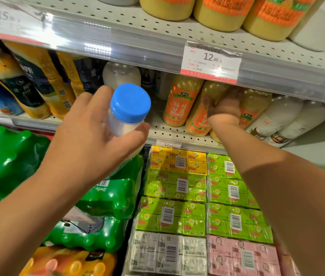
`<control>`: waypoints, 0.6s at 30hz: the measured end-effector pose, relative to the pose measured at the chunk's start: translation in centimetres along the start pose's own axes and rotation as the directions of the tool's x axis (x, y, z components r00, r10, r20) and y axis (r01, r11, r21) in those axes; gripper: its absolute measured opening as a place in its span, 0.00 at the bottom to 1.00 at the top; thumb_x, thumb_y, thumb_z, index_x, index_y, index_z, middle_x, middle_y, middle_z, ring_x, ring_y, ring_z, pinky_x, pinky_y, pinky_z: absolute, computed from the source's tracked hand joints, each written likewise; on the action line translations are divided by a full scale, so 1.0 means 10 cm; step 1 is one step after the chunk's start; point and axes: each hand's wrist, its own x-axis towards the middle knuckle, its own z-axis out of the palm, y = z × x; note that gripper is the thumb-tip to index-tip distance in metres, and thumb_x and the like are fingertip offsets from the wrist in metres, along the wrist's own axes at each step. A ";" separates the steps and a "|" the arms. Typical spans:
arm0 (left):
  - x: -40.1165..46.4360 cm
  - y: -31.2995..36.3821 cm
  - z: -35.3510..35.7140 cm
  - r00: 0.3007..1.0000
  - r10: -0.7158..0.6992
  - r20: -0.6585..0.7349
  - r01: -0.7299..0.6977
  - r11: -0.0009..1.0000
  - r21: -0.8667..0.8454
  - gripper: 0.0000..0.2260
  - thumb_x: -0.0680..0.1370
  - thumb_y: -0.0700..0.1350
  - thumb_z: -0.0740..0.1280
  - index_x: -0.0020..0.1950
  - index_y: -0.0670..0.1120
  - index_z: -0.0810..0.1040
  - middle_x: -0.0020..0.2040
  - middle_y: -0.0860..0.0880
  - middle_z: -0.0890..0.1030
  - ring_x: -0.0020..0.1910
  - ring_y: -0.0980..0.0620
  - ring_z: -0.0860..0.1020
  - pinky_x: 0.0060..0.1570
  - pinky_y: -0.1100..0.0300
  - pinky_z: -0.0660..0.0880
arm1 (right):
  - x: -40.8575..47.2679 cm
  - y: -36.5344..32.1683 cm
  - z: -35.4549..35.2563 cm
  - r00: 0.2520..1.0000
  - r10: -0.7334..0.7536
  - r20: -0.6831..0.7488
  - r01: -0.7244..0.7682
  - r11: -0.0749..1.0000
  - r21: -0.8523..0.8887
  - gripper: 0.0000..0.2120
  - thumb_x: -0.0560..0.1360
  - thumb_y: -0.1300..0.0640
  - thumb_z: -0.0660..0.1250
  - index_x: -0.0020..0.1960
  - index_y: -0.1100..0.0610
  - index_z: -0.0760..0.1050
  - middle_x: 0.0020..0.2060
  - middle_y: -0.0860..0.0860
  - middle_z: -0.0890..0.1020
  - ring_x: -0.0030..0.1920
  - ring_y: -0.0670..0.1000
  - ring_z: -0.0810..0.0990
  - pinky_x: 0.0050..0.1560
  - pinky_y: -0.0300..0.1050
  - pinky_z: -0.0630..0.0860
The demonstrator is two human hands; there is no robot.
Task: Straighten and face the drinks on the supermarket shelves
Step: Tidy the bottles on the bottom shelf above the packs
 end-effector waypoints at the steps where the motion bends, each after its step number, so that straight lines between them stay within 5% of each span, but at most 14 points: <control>1: 0.00 0.00 0.00 1.000 0.003 -0.001 -0.003 1.000 0.007 0.24 0.69 0.66 0.62 0.54 0.50 0.70 0.49 0.48 0.74 0.46 0.52 0.68 0.39 0.63 0.58 | 0.02 0.00 0.01 1.000 0.005 0.005 -0.005 1.000 0.004 0.42 0.76 0.38 0.63 0.75 0.66 0.54 0.73 0.63 0.64 0.72 0.61 0.64 0.65 0.51 0.65; 9: 0.00 0.06 0.02 1.000 0.003 0.005 -0.003 1.000 0.017 0.21 0.69 0.64 0.64 0.51 0.50 0.69 0.46 0.49 0.72 0.44 0.53 0.66 0.36 0.61 0.58 | -0.28 -0.03 -0.14 0.999 0.004 0.054 -0.005 1.000 0.030 0.37 0.77 0.45 0.65 0.75 0.67 0.54 0.75 0.63 0.57 0.72 0.61 0.62 0.66 0.47 0.61; 11: -0.01 0.09 0.02 1.000 0.005 0.006 -0.005 1.000 0.000 0.18 0.69 0.64 0.64 0.49 0.53 0.67 0.46 0.50 0.71 0.43 0.54 0.66 0.38 0.59 0.60 | -0.69 -0.04 -0.19 0.994 -0.108 -0.035 0.113 0.964 0.240 0.29 0.75 0.55 0.68 0.69 0.67 0.63 0.73 0.61 0.61 0.67 0.60 0.68 0.65 0.50 0.68; 13: -0.02 0.12 0.01 1.000 0.007 0.005 -0.007 1.000 -0.023 0.17 0.69 0.64 0.65 0.49 0.57 0.65 0.46 0.50 0.71 0.43 0.53 0.66 0.39 0.54 0.64 | -1.26 -0.10 -0.24 0.960 -0.276 0.047 0.212 0.825 0.523 0.29 0.70 0.60 0.69 0.69 0.56 0.63 0.66 0.46 0.67 0.58 0.52 0.74 0.55 0.48 0.75; 15: -0.02 0.14 0.01 1.000 0.016 0.010 -0.016 1.000 -0.019 0.17 0.70 0.64 0.64 0.49 0.55 0.67 0.45 0.49 0.71 0.43 0.49 0.69 0.39 0.52 0.68 | -1.77 -0.25 -0.26 0.885 -0.351 0.305 0.031 0.699 0.715 0.38 0.66 0.52 0.71 0.70 0.40 0.56 0.59 0.28 0.68 0.53 0.41 0.76 0.45 0.38 0.77; 18: 0.03 0.18 0.04 0.999 0.031 -0.015 -0.032 0.997 -0.070 0.18 0.70 0.63 0.64 0.49 0.51 0.71 0.44 0.48 0.73 0.43 0.49 0.70 0.39 0.56 0.65 | -2.22 -0.51 -0.14 0.807 -0.345 0.480 -0.255 0.530 0.809 0.43 0.56 0.45 0.79 0.67 0.39 0.62 0.50 0.27 0.76 0.49 0.38 0.80 0.48 0.45 0.81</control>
